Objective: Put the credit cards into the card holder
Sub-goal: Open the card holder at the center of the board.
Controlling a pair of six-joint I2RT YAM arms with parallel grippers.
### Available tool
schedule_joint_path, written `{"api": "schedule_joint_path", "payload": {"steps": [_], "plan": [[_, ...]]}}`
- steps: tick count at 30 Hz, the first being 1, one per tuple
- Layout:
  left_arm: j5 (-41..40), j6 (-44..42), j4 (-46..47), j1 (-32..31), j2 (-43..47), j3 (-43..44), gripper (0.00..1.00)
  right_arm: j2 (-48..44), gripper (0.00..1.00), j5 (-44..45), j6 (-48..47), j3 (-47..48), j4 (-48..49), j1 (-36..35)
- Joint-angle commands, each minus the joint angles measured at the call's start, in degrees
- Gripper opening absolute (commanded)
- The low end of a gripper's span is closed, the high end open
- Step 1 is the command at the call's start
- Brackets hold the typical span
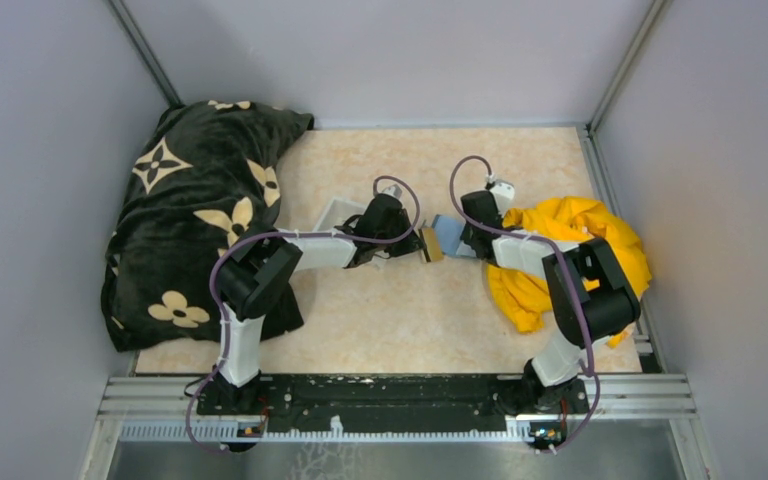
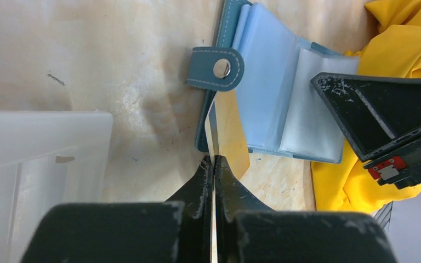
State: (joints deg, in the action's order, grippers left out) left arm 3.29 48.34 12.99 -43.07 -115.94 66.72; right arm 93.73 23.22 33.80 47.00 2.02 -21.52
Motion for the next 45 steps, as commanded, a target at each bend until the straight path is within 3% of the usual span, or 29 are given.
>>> {"api": "schedule_joint_path", "payload": {"steps": [1, 16, 29, 38, 45], "plan": [[-2.0, -2.8, -8.1, 0.6, -2.5, -0.4, 0.0, -2.1, 0.0, -0.2, 1.7, -1.7, -1.7, 0.4], [-1.9, -4.8, -8.4, 0.6, 3.7, -0.9, 0.0, 0.0, 0.0, -5.5, 4.2, -6.1, -1.2, 0.2], [5.0, -9.6, -1.6, 0.6, 7.6, 0.2, 0.0, 8.0, 0.0, -11.5, 0.0, -0.4, -1.5, 0.0], [5.9, -11.5, -6.5, 0.6, 12.9, 2.1, 0.0, 12.8, 0.0, -15.0, -4.4, 4.0, -1.8, -0.4], [2.1, -12.8, -10.9, 0.6, 18.9, 1.4, 0.0, 13.6, 0.0, -16.1, -6.3, 5.4, -1.7, -0.7]]}}
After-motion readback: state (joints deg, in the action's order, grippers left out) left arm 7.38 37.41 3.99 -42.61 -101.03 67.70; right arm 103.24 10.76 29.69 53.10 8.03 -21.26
